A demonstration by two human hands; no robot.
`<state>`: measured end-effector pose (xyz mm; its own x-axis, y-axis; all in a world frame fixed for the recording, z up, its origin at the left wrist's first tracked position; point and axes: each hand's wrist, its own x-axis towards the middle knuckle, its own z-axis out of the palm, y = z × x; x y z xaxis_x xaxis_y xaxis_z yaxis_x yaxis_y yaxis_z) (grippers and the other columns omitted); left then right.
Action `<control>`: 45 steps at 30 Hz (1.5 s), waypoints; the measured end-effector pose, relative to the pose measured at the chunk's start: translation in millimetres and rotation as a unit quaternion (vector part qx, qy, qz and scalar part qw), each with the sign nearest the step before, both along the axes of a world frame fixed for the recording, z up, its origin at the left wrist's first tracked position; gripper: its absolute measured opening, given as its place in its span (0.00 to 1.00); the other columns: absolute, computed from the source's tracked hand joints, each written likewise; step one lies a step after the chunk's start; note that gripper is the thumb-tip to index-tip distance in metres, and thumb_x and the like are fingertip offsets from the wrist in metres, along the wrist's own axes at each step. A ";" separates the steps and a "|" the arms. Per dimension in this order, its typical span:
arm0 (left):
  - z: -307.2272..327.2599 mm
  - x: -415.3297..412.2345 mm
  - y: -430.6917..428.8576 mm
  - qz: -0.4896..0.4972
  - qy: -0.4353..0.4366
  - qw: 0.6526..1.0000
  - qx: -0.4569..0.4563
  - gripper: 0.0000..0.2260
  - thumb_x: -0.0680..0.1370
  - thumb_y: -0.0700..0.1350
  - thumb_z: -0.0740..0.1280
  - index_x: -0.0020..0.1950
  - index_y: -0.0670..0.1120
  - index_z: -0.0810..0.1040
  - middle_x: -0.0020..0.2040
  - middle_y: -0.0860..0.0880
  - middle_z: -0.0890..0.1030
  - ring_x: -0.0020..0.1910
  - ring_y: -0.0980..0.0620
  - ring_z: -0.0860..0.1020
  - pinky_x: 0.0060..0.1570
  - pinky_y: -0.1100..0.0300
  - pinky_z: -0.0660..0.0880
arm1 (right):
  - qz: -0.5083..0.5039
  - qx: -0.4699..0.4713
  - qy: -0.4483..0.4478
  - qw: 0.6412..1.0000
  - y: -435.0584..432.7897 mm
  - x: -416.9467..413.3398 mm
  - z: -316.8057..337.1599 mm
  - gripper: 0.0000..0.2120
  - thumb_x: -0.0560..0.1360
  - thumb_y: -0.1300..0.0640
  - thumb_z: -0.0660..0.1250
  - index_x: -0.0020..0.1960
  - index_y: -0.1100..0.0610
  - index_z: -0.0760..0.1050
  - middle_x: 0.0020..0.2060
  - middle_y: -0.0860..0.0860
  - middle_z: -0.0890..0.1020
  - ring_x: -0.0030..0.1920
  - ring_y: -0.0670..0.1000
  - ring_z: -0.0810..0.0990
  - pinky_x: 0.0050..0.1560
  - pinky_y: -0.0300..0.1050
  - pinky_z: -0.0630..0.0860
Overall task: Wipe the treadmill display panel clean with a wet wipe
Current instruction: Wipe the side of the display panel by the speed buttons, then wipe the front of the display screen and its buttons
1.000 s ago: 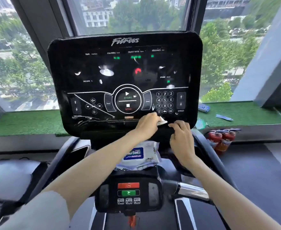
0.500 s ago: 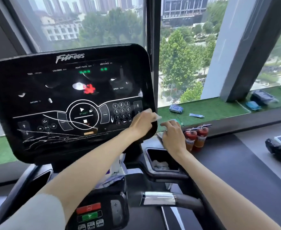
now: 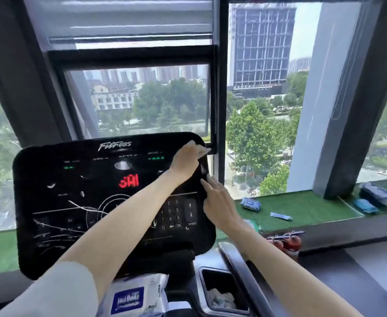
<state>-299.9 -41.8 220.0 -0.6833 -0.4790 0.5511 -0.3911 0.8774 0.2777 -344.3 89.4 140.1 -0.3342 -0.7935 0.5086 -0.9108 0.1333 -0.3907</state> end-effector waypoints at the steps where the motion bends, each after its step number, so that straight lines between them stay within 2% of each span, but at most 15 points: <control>1: 4.5 -1.9 -5.0 0.005 0.014 1.000 0.002 0.18 0.79 0.34 0.58 0.64 0.50 0.76 0.51 0.45 0.75 0.49 0.47 0.76 0.47 0.58 0.74 | 0.005 0.005 0.009 1.000 -5.8 1.5 5.7 0.32 0.71 0.69 0.56 0.75 0.60 0.57 0.75 0.57 0.56 0.75 0.54 0.52 0.73 0.51 0.55; 6: 15.1 -2.3 -26.2 0.044 0.149 0.984 0.089 0.13 0.81 0.41 0.60 0.62 0.48 0.78 0.54 0.41 0.76 0.54 0.46 0.74 0.51 0.64 0.69 | 0.035 -0.015 0.067 0.997 -29.0 13.9 21.4 0.34 0.70 0.70 0.56 0.75 0.63 0.52 0.75 0.60 0.49 0.75 0.56 0.45 0.75 0.50 0.45; 11: 19.4 36.7 -53.5 0.085 0.245 0.960 0.107 0.14 0.81 0.48 0.58 0.53 0.39 0.78 0.41 0.37 0.78 0.50 0.40 0.74 0.46 0.69 0.63 | 0.091 -0.034 0.091 0.991 -59.8 41.6 24.3 0.33 0.71 0.70 0.57 0.75 0.63 0.52 0.75 0.61 0.48 0.75 0.56 0.42 0.74 0.47 0.41; 15: 22.2 89.8 -74.1 0.097 0.315 0.938 0.111 0.21 0.81 0.50 0.59 0.33 0.39 0.73 0.26 0.47 0.73 0.35 0.38 0.73 0.56 0.48 0.72 | 0.120 -0.051 0.111 0.985 -82.1 82.1 26.0 0.33 0.72 0.69 0.57 0.75 0.63 0.51 0.75 0.61 0.49 0.75 0.56 0.43 0.73 0.46 0.40; 19: 19.0 154.4 -96.4 0.111 0.323 0.934 0.110 0.21 0.81 0.51 0.60 0.33 0.38 0.73 0.24 0.52 0.70 0.28 0.50 0.70 0.39 0.55 0.70 | 0.138 -0.056 0.116 0.982 -110.0 135.7 25.8 0.34 0.73 0.68 0.57 0.75 0.63 0.48 0.75 0.60 0.47 0.75 0.54 0.41 0.72 0.44 0.37; 21: 13.0 189.3 -112.8 0.112 0.316 0.936 0.107 0.17 0.81 0.50 0.60 0.43 0.39 0.79 0.28 0.55 0.71 0.30 0.56 0.68 0.40 0.61 0.67 | 0.140 -0.062 0.106 0.983 -127.6 164.2 25.3 0.34 0.72 0.70 0.56 0.75 0.63 0.48 0.75 0.60 0.47 0.75 0.54 0.42 0.73 0.45 0.38; 23: 10.2 224.7 -130.4 0.127 0.317 0.935 0.093 0.14 0.81 0.50 0.61 0.51 0.40 0.80 0.35 0.43 0.76 0.36 0.48 0.72 0.44 0.65 0.69 | 0.140 -0.065 0.101 0.983 -145.2 192.6 25.2 0.34 0.72 0.70 0.56 0.75 0.63 0.49 0.75 0.60 0.48 0.75 0.55 0.43 0.74 0.46 0.40; 26: 7.4 281.5 -165.9 0.162 0.324 0.930 0.061 0.19 0.81 0.46 0.61 0.33 0.37 0.74 0.26 0.48 0.66 0.28 0.50 0.63 0.37 0.69 0.66 | 0.142 -0.070 0.096 0.983 -167.3 233.9 24.8 0.33 0.73 0.70 0.56 0.75 0.63 0.49 0.75 0.60 0.49 0.75 0.55 0.43 0.74 0.45 0.40; 30: 3.5 350.1 -203.7 0.224 0.316 0.921 0.033 0.20 0.79 0.42 0.60 0.31 0.45 0.56 0.26 0.53 0.58 0.27 0.56 0.57 0.36 0.59 0.66 | 0.141 -0.062 0.087 0.984 -188.9 276.1 17.2 0.33 0.71 0.71 0.58 0.75 0.64 0.52 0.75 0.60 0.52 0.76 0.55 0.46 0.75 0.48 0.45; 32: -3.7 376.3 -214.5 0.249 0.315 0.914 0.066 0.21 0.79 0.43 0.60 0.27 0.36 0.68 0.24 0.51 0.58 0.26 0.54 0.57 0.37 0.58 0.67 | 0.147 -0.055 0.064 0.985 -194.1 292.5 15.8 0.33 0.72 0.71 0.58 0.75 0.63 0.53 0.75 0.58 0.51 0.76 0.55 0.47 0.74 0.53 0.50; 33: -8.0 389.3 -217.4 0.270 0.311 0.906 0.099 0.23 0.79 0.45 0.60 0.25 0.39 0.64 0.23 0.49 0.58 0.25 0.52 0.58 0.37 0.58 0.69 | 0.146 -0.052 0.052 0.987 -195.3 300.3 16.1 0.33 0.72 0.70 0.57 0.75 0.61 0.52 0.76 0.56 0.50 0.76 0.54 0.45 0.74 0.53 0.49; 37: -19.3 433.4 -211.5 0.313 0.328 0.863 0.225 0.21 0.77 0.45 0.62 0.26 0.38 0.70 0.22 0.50 0.70 0.26 0.51 0.68 0.38 0.58 0.73 | 0.159 -0.065 0.063 0.983 -193.8 318.3 21.2 0.31 0.73 0.71 0.55 0.75 0.60 0.54 0.76 0.55 0.52 0.75 0.51 0.47 0.65 0.31 0.31; 39: -12.2 445.5 -190.5 0.239 0.364 0.849 0.299 0.13 0.76 0.35 0.63 0.33 0.47 0.77 0.31 0.57 0.77 0.35 0.54 0.74 0.44 0.57 0.75 | 0.166 -0.085 0.027 0.982 -191.2 321.5 24.7 0.28 0.74 0.70 0.56 0.73 0.60 0.62 0.73 0.55 0.62 0.74 0.50 0.56 0.67 0.31 0.42; 42: -2.8 452.2 -158.4 0.057 0.352 0.829 0.431 0.13 0.74 0.30 0.64 0.48 0.45 0.82 0.43 0.48 0.80 0.45 0.49 0.78 0.44 0.55 0.79 | 0.187 -0.074 -0.142 0.969 -195.3 326.3 33.0 0.22 0.74 0.70 0.58 0.66 0.57 0.72 0.59 0.52 0.77 0.62 0.48 0.73 0.62 0.34 0.65; 45: -1.1 447.7 -142.7 -0.023 0.296 0.810 0.505 0.13 0.75 0.32 0.64 0.56 0.42 0.80 0.44 0.46 0.80 0.45 0.49 0.79 0.42 0.58 0.79 | 0.224 -0.043 -0.430 0.873 -199.5 328.3 50.0 0.16 0.75 0.68 0.60 0.60 0.56 0.76 0.46 0.52 0.83 0.50 0.48 0.80 0.52 0.42 0.77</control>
<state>147.8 -184.5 218.9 -0.4715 -0.8721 0.1310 0.1001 0.0946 0.9905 -16.1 -110.1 190.1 -0.2875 -0.9139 0.2864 -0.2279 -0.2252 -0.9473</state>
